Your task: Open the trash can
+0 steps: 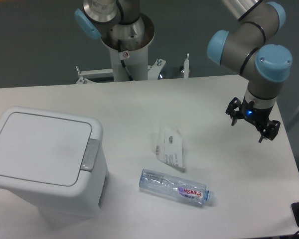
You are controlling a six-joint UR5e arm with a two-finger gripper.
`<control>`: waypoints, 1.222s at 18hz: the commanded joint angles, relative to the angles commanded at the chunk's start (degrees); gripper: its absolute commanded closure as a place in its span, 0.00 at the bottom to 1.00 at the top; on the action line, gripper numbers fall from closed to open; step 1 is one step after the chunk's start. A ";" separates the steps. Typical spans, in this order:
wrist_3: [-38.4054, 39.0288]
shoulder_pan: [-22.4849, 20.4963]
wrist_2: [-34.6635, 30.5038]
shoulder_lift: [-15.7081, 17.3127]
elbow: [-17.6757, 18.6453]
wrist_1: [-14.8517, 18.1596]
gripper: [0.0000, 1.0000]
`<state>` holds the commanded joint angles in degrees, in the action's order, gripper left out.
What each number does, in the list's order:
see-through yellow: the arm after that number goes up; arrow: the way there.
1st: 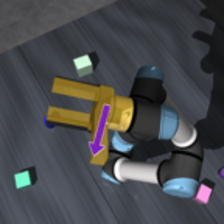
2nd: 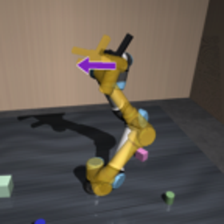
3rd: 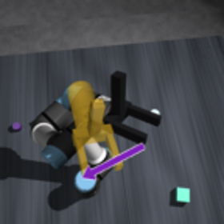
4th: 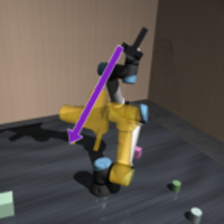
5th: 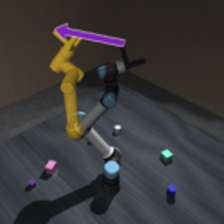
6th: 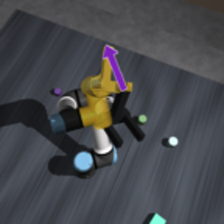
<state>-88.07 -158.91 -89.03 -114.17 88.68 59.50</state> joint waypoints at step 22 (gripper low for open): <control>26.85 3.23 13.53 3.69 -0.25 -0.62 0.00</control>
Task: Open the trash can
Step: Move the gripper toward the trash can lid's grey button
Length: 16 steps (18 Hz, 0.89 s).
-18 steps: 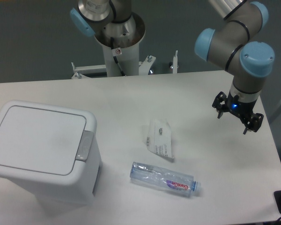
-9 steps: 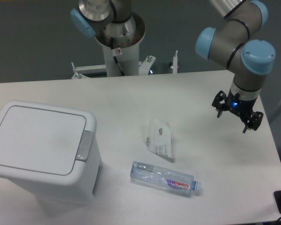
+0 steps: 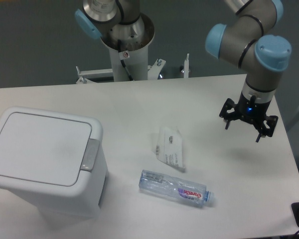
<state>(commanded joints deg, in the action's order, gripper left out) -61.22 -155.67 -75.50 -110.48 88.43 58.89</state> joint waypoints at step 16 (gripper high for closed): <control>31.32 16.62 10.37 1.67 -8.71 0.53 0.00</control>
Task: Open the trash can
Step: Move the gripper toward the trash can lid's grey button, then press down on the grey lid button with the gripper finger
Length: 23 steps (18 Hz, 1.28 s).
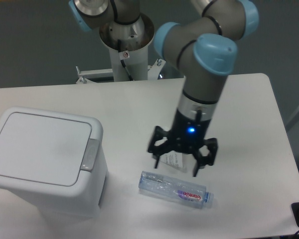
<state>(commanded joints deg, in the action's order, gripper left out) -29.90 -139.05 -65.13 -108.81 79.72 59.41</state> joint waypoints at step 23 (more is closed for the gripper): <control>4.23 6.25 1.50 2.55 2.11 -0.18 0.00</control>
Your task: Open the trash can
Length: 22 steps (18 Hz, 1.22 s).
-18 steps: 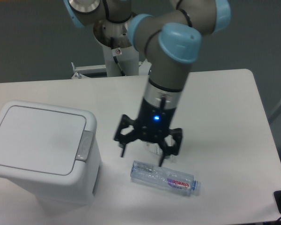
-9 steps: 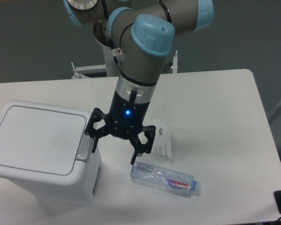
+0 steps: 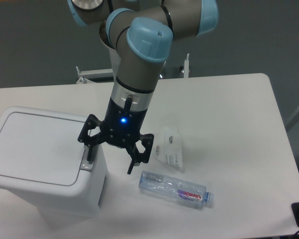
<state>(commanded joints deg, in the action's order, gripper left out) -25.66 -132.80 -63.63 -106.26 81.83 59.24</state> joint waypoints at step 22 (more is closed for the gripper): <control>0.00 -3.86 0.44 0.26 -1.32 -0.44 0.00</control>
<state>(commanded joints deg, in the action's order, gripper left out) -25.66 -136.66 -63.19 -106.00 80.51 58.80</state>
